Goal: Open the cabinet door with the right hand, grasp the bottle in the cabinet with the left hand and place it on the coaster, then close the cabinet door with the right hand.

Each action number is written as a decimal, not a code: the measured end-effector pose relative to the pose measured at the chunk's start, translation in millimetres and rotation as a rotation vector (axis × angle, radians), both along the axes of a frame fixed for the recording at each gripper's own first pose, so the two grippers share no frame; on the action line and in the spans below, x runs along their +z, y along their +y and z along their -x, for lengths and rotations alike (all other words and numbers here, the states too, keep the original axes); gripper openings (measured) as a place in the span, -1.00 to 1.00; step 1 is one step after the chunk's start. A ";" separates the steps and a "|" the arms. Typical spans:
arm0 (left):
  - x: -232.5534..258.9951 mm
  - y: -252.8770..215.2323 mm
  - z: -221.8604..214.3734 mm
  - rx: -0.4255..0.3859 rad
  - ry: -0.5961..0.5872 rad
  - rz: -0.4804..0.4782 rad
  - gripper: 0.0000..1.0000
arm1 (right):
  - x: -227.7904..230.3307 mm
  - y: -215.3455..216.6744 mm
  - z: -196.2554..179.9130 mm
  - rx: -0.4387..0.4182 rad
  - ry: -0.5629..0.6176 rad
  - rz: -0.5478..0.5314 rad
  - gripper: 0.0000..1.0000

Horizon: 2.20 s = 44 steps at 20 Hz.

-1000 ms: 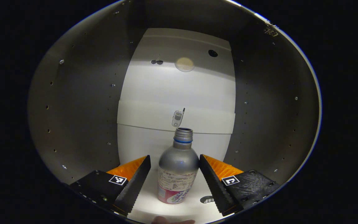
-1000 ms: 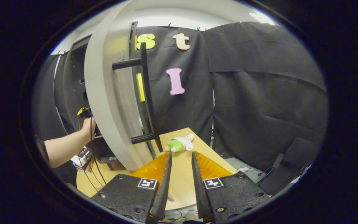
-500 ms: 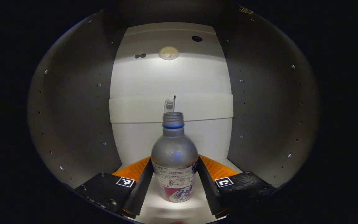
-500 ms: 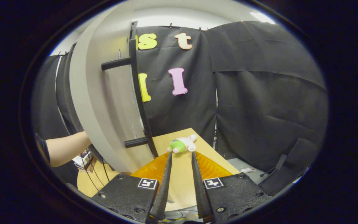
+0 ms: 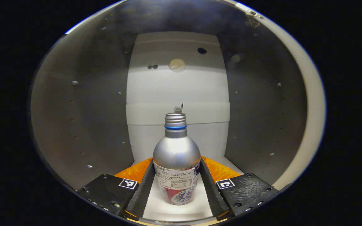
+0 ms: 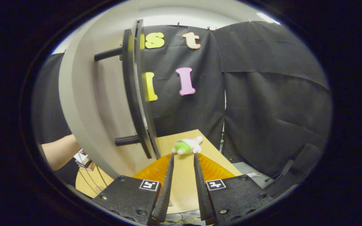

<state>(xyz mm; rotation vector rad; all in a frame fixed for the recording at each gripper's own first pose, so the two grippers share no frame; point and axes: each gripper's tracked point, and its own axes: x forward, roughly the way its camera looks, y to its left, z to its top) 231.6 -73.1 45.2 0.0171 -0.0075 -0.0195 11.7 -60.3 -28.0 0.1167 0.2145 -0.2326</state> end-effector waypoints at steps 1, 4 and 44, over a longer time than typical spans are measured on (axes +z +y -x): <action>9.7 2.6 22.0 0.000 -0.030 0.004 0.51 | 3.4 -0.3 -1.4 0.008 -0.021 -0.011 -0.17; 22.2 12.5 75.2 0.015 -0.085 0.012 0.51 | 15.1 -19.5 -15.2 0.028 -0.083 0.000 -0.17; -364.8 219.2 308.1 0.267 0.041 -0.048 0.55 | -271.9 -51.0 -16.5 -0.135 0.516 -0.060 -0.17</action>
